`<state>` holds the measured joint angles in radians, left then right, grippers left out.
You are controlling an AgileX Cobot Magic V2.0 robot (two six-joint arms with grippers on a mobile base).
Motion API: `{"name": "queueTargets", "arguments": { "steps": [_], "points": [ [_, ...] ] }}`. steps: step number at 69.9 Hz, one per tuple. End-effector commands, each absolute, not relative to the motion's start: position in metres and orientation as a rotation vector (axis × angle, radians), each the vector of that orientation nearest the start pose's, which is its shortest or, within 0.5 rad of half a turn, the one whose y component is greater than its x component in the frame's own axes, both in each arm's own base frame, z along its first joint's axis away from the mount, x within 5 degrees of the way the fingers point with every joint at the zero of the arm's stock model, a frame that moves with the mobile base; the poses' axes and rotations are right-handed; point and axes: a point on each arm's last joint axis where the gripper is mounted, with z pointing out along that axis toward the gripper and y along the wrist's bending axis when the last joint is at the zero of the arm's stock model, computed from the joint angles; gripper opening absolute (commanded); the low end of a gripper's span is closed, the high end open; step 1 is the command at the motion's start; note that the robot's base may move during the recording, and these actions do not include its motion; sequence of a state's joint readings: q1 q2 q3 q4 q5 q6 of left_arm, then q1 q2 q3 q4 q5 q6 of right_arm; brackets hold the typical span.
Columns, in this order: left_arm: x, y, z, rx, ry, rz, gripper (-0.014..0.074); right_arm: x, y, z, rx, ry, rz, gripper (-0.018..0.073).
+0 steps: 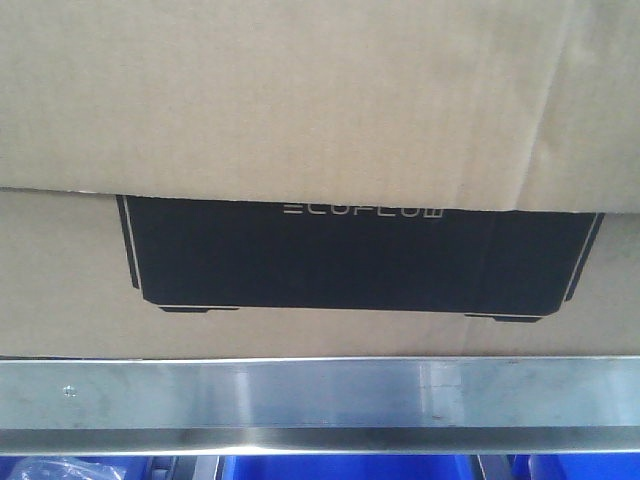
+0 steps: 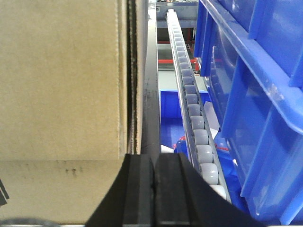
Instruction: Grab box from left shelf to table start
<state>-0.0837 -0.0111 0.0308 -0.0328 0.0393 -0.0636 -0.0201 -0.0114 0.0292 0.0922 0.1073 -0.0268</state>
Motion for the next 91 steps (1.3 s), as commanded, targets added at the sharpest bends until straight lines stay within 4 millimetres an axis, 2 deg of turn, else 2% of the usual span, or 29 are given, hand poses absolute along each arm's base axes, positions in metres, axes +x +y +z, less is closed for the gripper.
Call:
{"name": "queueTargets", "arguments": {
  "steps": [1,20,35,45,54,63,71,77,84,91],
  "points": [
    [0.055,-0.004,0.209,-0.014,1.443,-0.15,-0.0102,0.055,-0.001,0.209,0.059,1.486,0.041,0.0057],
    [0.055,-0.004,0.209,-0.014,1.441,-0.15,-0.0102,0.055,-0.001,0.209,0.059,1.486,0.041,0.0057],
    [0.054,-0.004,0.215,-0.019,1.372,-0.154,-0.0102,0.055,-0.001,0.209,0.059,1.486,0.041,0.0057],
    [0.051,0.0,0.227,-0.164,1.242,-0.277,-0.0102,0.055,-0.001,0.209,0.059,1.486,0.041,0.0057],
    [0.044,0.002,0.256,-0.171,1.145,-0.294,-0.0102,0.055,-0.001,0.209,0.059,1.486,0.041,0.0057],
    [0.037,-0.003,0.299,-0.053,1.24,-0.228,-0.0101,0.055,-0.001,0.209,0.059,1.486,0.041,0.0057],
    [0.034,-0.005,0.345,-0.015,1.312,-0.225,-0.0078,0.055,-0.001,0.209,0.059,1.486,0.041,0.0057],
    [0.039,-0.007,0.37,0.015,1.366,-0.242,0.002,0.055,-0.001,0.209,0.059,1.486,0.041,0.0057],
    [0.052,-0.012,0.393,0.053,1.437,-0.278,0.0211,0.055,-0.001,0.209,0.059,1.486,0.041,0.0057],
    [0.074,-0.021,0.411,0.106,1.563,-0.318,0.0348,0.055,-0.001,0.209,0.059,1.486,0.041,0.0057]
  ]
}}
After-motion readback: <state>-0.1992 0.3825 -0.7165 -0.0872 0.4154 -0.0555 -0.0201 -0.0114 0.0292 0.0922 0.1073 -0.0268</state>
